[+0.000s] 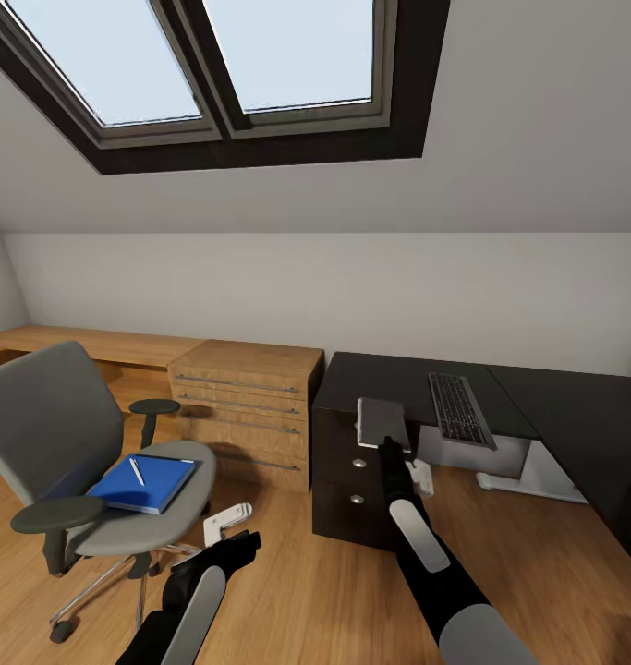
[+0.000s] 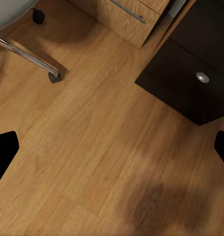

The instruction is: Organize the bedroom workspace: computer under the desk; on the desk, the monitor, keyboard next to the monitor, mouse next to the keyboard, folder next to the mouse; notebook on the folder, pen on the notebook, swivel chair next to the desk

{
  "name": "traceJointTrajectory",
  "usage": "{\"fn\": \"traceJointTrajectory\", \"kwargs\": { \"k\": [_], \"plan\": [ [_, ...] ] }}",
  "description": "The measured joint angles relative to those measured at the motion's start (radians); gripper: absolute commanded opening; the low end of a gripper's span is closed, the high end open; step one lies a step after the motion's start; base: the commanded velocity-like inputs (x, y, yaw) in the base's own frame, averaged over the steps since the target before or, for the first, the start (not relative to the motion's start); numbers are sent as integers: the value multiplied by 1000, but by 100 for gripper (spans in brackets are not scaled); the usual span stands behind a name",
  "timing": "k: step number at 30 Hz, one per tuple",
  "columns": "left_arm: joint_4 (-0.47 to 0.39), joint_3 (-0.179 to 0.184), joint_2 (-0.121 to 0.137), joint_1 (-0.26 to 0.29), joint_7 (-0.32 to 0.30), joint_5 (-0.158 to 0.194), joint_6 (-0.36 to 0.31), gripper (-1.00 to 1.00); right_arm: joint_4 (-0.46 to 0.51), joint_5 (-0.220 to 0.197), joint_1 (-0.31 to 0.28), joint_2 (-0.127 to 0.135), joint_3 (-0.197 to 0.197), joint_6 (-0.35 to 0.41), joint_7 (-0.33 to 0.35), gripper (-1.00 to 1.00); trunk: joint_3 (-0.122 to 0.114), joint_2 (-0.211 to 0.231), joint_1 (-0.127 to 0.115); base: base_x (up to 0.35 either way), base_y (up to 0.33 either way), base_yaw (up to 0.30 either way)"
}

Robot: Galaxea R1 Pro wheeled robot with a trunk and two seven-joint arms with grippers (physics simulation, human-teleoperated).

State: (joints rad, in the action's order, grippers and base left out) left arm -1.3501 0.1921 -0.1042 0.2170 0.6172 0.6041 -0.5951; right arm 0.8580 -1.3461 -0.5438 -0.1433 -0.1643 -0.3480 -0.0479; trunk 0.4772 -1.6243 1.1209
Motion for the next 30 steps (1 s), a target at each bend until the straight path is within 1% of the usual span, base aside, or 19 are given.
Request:
{"fn": "traceJointTrajectory", "kwargs": {
  "k": [2,11,19,27,30],
  "plan": [
    [0,0,0,0,0,-1,0,100,0,0,0,0,-2,0,0,-100,0,0,0,88,0,0],
    [0,1,0,0,0,-1,0,100,0,0,0,0,-5,0,2,-100,0,0,-1,292,-4,0],
    [0,2,0,0,0,-1,1,100,1,1,0,1,-4,0,2,-100,0,0,-1,292,-80,0],
    [0,2,0,0,0,-1,1,100,0,0,0,2,0,-1,2,-100,0,0,0,159,-138,0],
    [0,2,0,-1,0,-1,1,100,-4,4,1,8,2,-3,3,-100,0,0,0,86,-136,0]
  ]
}}
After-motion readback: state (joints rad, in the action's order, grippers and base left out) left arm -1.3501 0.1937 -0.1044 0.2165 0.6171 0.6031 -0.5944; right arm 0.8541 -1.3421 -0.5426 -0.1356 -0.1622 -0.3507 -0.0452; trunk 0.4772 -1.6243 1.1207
